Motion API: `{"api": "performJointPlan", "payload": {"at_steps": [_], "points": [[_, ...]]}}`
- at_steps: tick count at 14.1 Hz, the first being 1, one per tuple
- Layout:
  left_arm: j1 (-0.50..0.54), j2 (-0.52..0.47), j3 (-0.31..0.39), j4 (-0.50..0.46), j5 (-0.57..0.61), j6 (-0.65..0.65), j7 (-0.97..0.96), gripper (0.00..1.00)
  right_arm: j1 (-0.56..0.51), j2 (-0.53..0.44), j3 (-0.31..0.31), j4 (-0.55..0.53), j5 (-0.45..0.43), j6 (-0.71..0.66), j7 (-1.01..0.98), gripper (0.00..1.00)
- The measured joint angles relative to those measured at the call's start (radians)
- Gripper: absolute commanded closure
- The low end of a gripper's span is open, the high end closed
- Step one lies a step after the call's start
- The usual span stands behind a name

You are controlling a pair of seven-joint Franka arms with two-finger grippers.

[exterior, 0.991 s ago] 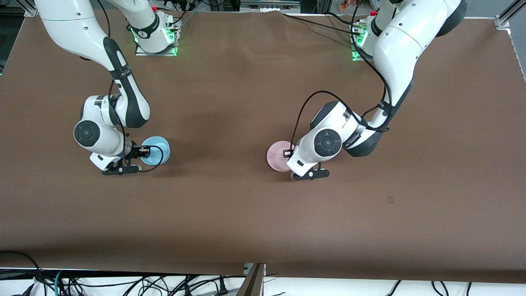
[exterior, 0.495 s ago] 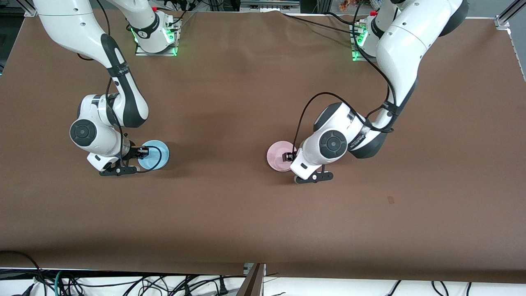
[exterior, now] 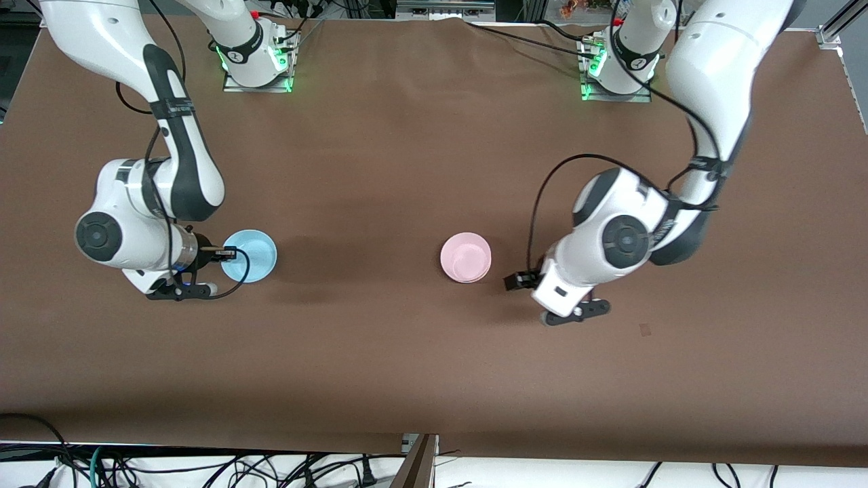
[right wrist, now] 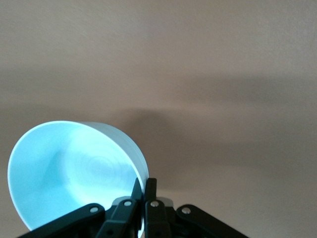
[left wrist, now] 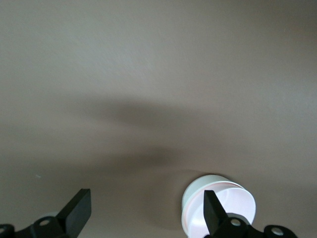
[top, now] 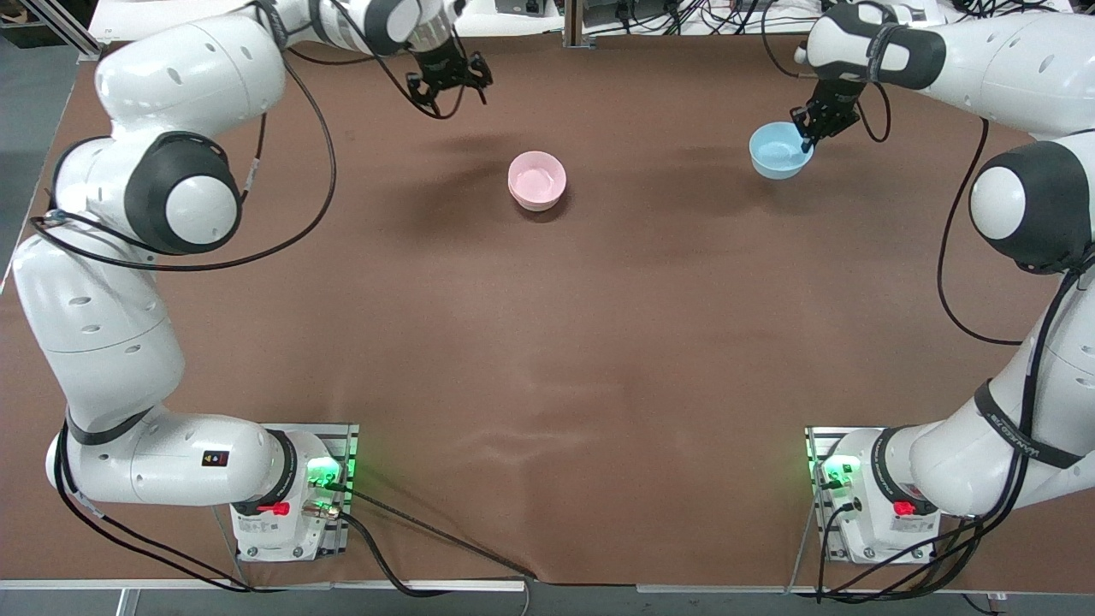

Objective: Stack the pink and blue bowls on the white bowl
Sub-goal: 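Lift the blue bowl with the right gripper while the left gripper withdraws, then carry the blue bowl over the pink bowl and lower it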

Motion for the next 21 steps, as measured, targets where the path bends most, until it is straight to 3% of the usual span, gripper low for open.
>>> {"api": "performJointPlan", "payload": {"at_steps": [3, 6, 12, 21], "points": [[0.08, -0.048, 0.003, 0.001, 0.005, -0.082, 0.213, 0.0, 0.008, 0.0, 0.012, 0.028, 0.039, -0.034, 0.047, 1.0], [0.147, -0.123, 0.003, 0.008, 0.052, -0.182, 0.411, 0.0, 0.026, 0.0, 0.063, 0.085, 0.06, -0.073, 0.161, 1.0], [0.18, -0.336, 0.022, 0.021, 0.103, -0.305, 0.453, 0.0, 0.066, 0.006, 0.194, 0.15, 0.105, -0.072, 0.46, 1.0], [0.25, -0.371, 0.034, 0.054, 0.125, -0.403, 0.471, 0.0, 0.341, 0.19, 0.216, 0.262, 0.157, 0.267, 0.931, 1.0]]}}
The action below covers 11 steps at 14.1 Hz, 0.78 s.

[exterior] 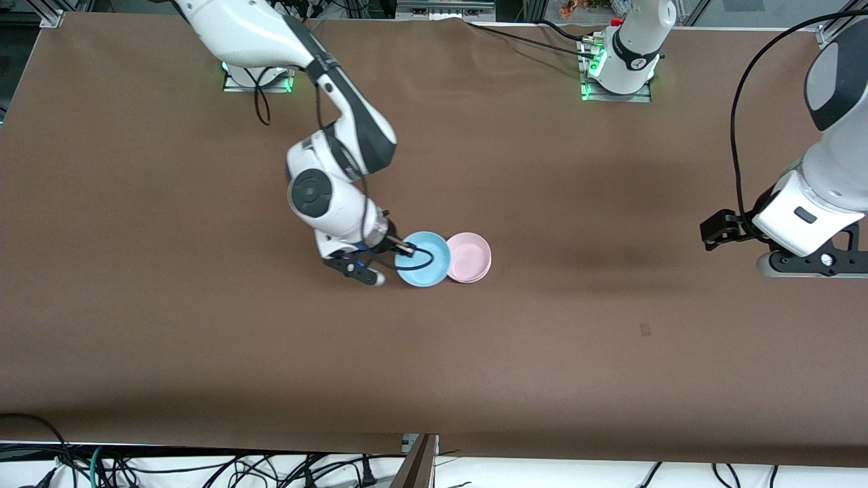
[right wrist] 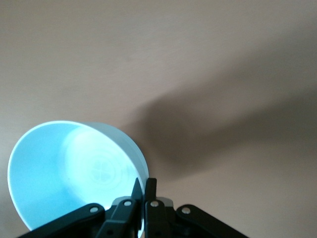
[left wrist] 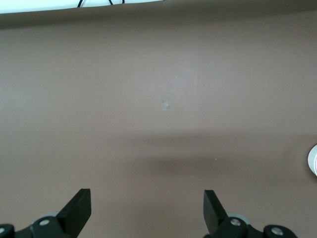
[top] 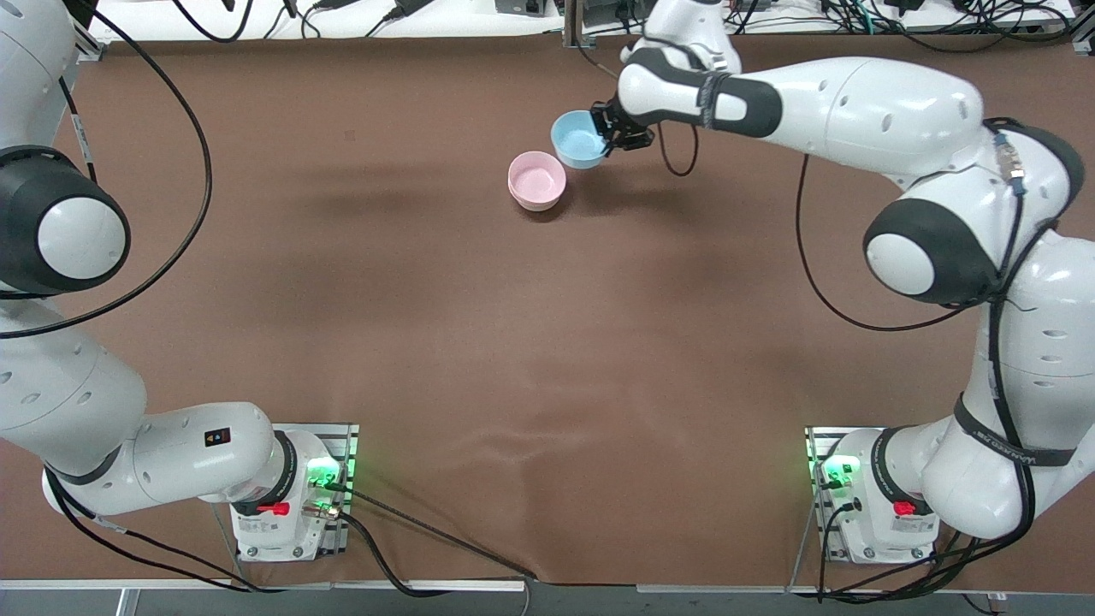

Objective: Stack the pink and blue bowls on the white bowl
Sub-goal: 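Carry the blue bowl over the pink bowl and lower it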

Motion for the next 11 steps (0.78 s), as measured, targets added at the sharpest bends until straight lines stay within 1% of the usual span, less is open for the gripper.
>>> {"api": "performJointPlan", "payload": {"at_steps": [3, 5, 7, 8, 9, 10, 11], "points": [[0.017, 0.0, 0.0, 0.0, 0.0, -0.02, 0.039, 0.0, 0.063, 0.049, 0.0, 0.041, 0.0, 0.107, 0.087, 1.0], [0.039, 0.0, 0.0, 0.0, 0.0, -0.022, 0.077, 0.0, 0.093, 0.072, 0.0, 0.044, 0.0, 0.178, 0.113, 1.0], [0.045, -0.003, 0.006, 0.0, -0.002, -0.022, 0.097, 0.0, 0.103, 0.095, 0.0, 0.045, 0.0, 0.213, 0.119, 1.0], [0.026, -0.009, 0.029, -0.003, -0.017, -0.022, 0.097, 0.0, 0.103, 0.103, -0.002, 0.049, 0.0, 0.216, 0.119, 1.0], [-0.015, -0.025, 0.089, -0.015, -0.066, -0.022, 0.097, 0.0, 0.101, 0.107, -0.005, 0.052, 0.0, 0.216, 0.119, 1.0], [-0.065, -0.052, 0.169, -0.045, -0.137, -0.016, 0.097, 0.0, 0.099, 0.107, -0.008, 0.056, 0.0, 0.212, 0.118, 1.0], [-0.104, -0.089, 0.233, -0.091, -0.183, 0.006, 0.098, 0.0, 0.096, 0.106, -0.01, 0.062, 0.0, 0.198, 0.117, 1.0]]}}
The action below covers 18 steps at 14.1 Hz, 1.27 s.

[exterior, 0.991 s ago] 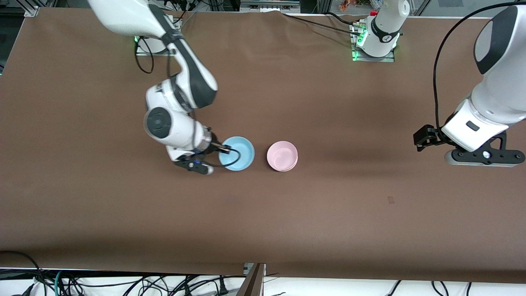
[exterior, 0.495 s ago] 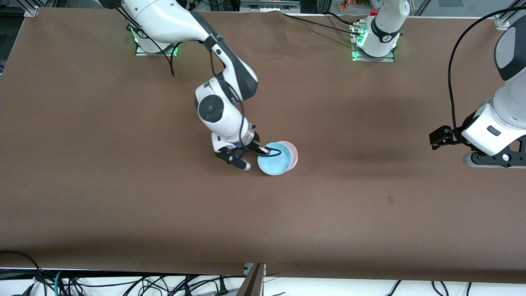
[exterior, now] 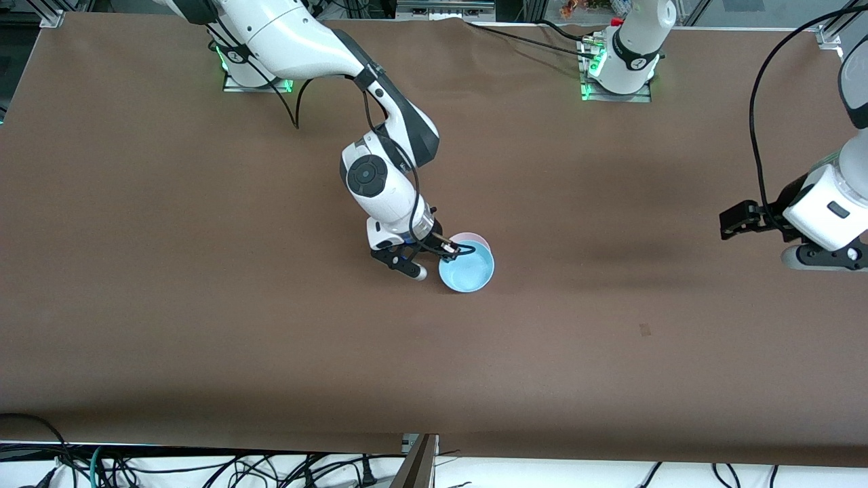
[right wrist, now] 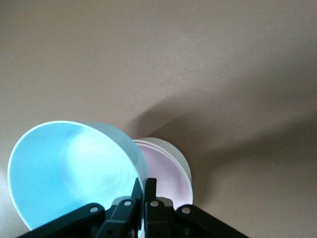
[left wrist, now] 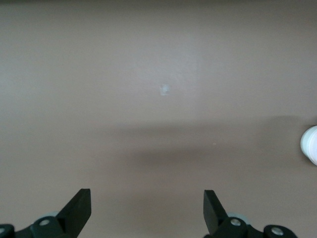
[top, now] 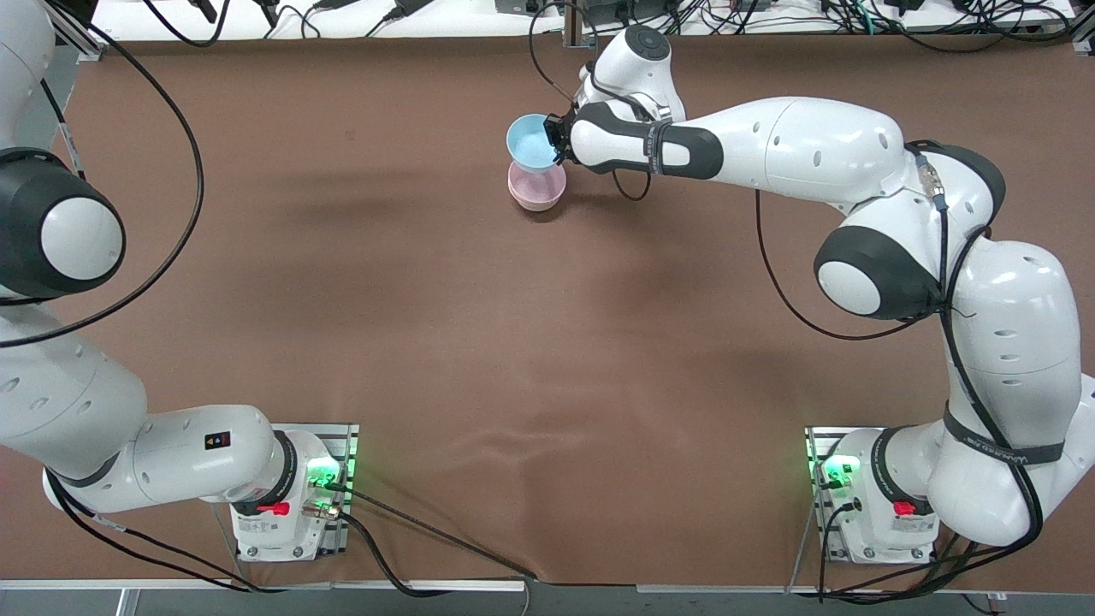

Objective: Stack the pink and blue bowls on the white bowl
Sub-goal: 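Carry the blue bowl over the pink bowl and lower it, then open the right gripper to release the blue bowl on the stack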

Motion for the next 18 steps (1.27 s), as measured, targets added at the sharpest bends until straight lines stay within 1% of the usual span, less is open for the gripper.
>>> {"api": "performJointPlan", "payload": {"at_steps": [3, 4, 8, 10, 13, 18], "points": [[-0.102, -0.137, 0.119, -0.159, -0.033, 0.05, 0.0, 0.0, -0.005, -0.001, -0.002, 0.016, 0.0, -0.035, -0.001, 1.0], [-0.129, -0.172, 0.14, -0.196, -0.033, 0.053, 0.0, 0.0, -0.004, -0.001, -0.001, 0.018, 0.0, -0.044, -0.002, 1.0], [-0.153, -0.262, 0.16, -0.305, -0.033, 0.06, 0.0, 0.0, 0.004, -0.001, 0.001, 0.018, 0.0, -0.092, -0.011, 1.0], [-0.153, -0.286, 0.171, -0.329, -0.033, 0.044, 0.0, 0.0, 0.004, -0.001, 0.001, 0.018, 0.0, -0.099, -0.014, 1.0], [-0.153, -0.297, 0.174, -0.331, -0.033, -0.017, 0.0, 0.0, 0.01, 0.001, 0.002, 0.018, 0.0, -0.101, -0.016, 1.0], [-0.154, -0.298, 0.173, -0.331, -0.033, -0.023, 0.0, 0.0, 0.028, 0.016, 0.002, 0.017, 0.0, -0.101, -0.016, 1.0]]}}
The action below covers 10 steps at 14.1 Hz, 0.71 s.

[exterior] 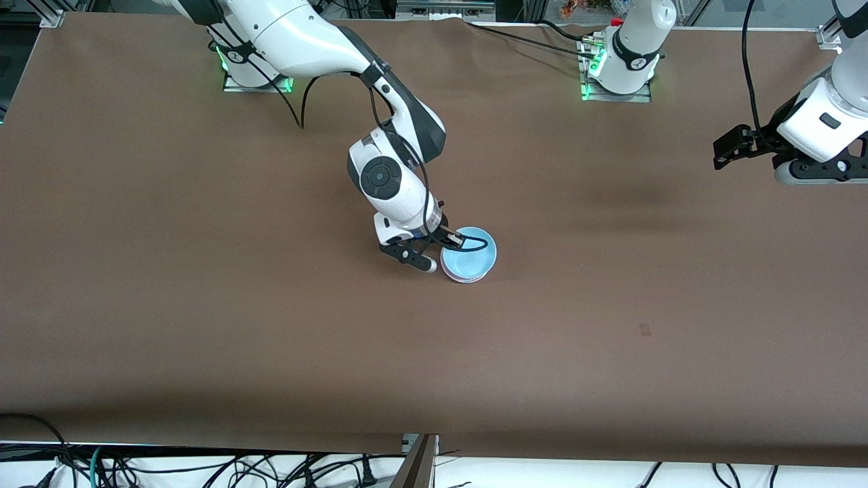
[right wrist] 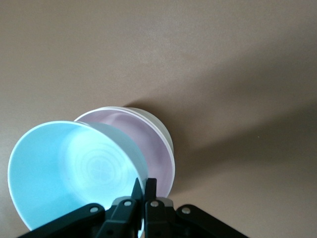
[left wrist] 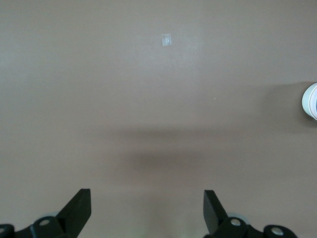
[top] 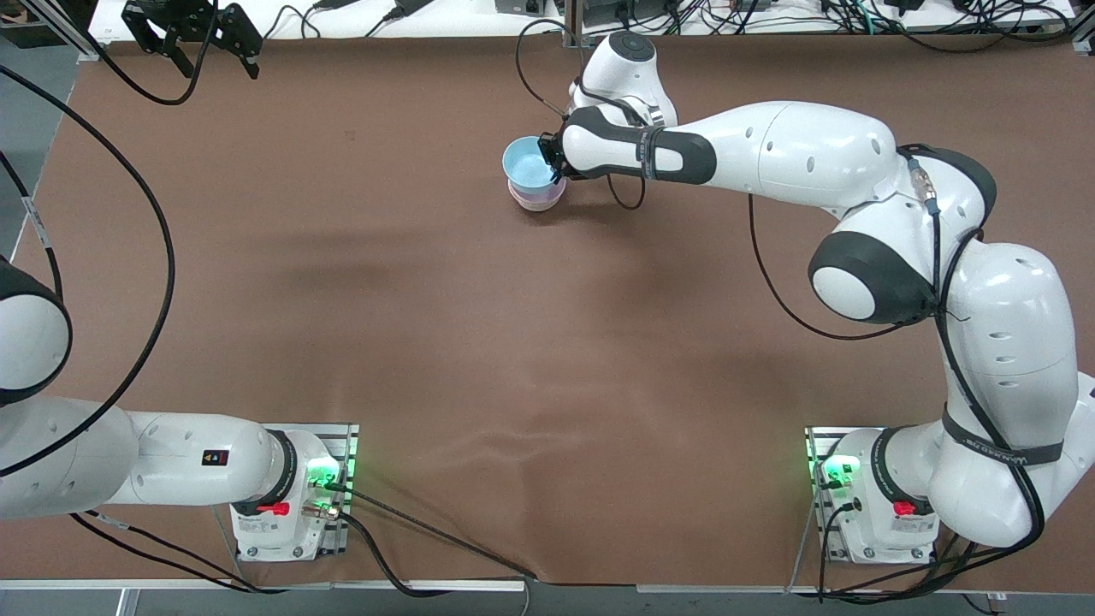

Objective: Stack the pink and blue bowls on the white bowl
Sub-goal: 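Open the right gripper to release the blue bowl on the stack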

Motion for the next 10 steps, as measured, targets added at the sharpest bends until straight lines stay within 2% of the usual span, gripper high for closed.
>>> {"api": "performJointPlan", "payload": {"at_steps": [6, 7, 8, 9, 10], "points": [[0.0, 0.0, 0.001, 0.0, 0.0, 0.0, 0.0, 0.0, 0.0, 0.015, -0.001, 0.0, 0.0, 0.0, 0.0, 1.0], [0.0, 0.0, 0.001, 0.0, 0.0, 0.0, 0.0, 0.0, 0.0, 0.016, -0.001, 0.0, 0.0, 0.001, 0.0, 0.8], [0.0, 0.0, 0.001, 0.0, 0.0, 0.0, 0.0, 0.0, -0.001, 0.016, -0.001, 0.0, 0.0, 0.001, 0.0, 0.38], [0.0, 0.0, 0.001, 0.0, 0.0, 0.0, 0.0, 0.0, -0.002, 0.016, -0.002, 0.0, 0.0, 0.001, 0.0, 0.16], [0.0, 0.0, 0.001, 0.0, 0.0, 0.0, 0.0, 0.0, -0.005, 0.016, -0.004, 0.0, 0.0, 0.002, 0.0, 0.01]]}}
